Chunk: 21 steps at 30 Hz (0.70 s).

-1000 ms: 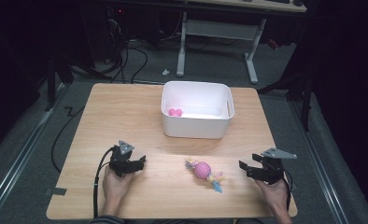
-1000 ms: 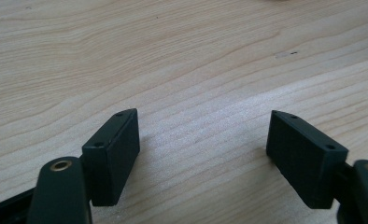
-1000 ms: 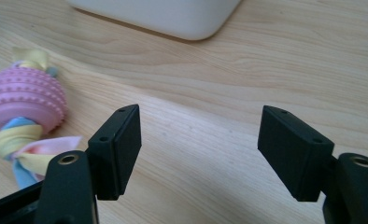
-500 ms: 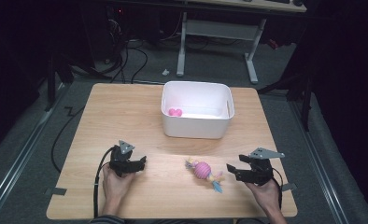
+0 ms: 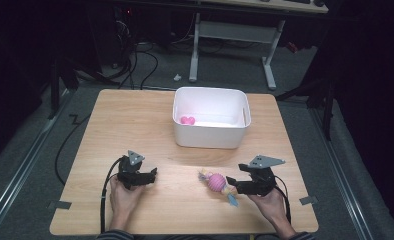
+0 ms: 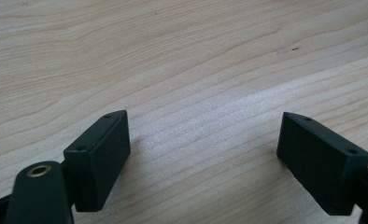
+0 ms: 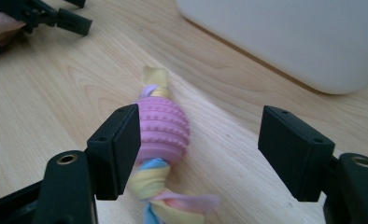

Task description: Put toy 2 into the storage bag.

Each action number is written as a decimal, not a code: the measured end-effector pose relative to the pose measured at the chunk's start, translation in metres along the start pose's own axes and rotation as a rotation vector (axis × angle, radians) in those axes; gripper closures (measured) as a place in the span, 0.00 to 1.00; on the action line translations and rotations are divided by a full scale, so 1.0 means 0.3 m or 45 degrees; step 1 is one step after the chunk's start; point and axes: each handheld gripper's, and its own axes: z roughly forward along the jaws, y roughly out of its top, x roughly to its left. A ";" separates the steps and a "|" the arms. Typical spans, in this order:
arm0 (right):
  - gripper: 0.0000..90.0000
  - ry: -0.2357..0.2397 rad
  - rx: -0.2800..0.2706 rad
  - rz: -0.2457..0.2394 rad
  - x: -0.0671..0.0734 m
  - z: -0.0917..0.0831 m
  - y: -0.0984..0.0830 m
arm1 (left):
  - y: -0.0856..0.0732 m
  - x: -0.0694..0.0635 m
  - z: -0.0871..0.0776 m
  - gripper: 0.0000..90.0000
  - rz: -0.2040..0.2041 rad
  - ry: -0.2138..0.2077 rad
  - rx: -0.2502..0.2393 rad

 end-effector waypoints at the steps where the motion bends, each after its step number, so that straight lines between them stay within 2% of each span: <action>1: 0.33 0.007 0.004 -0.011 0.005 0.006 0.003 | 0.000 0.000 0.000 0.19 0.001 0.000 0.000; 7: 0.32 0.034 0.016 -0.056 0.043 0.044 0.011 | 0.000 -0.001 0.000 0.19 0.003 0.001 0.001; 8: 0.32 0.051 0.049 -0.064 0.052 0.065 0.014 | 0.000 -0.001 0.000 0.19 0.004 0.000 0.001; 13: 0.31 0.061 0.091 -0.091 0.071 0.102 0.018 | 0.000 -0.001 0.000 0.19 0.005 0.000 0.001; 21: 0.30 0.041 0.150 -0.135 0.097 0.143 0.015 | 0.000 -0.002 0.000 0.19 0.008 0.001 0.000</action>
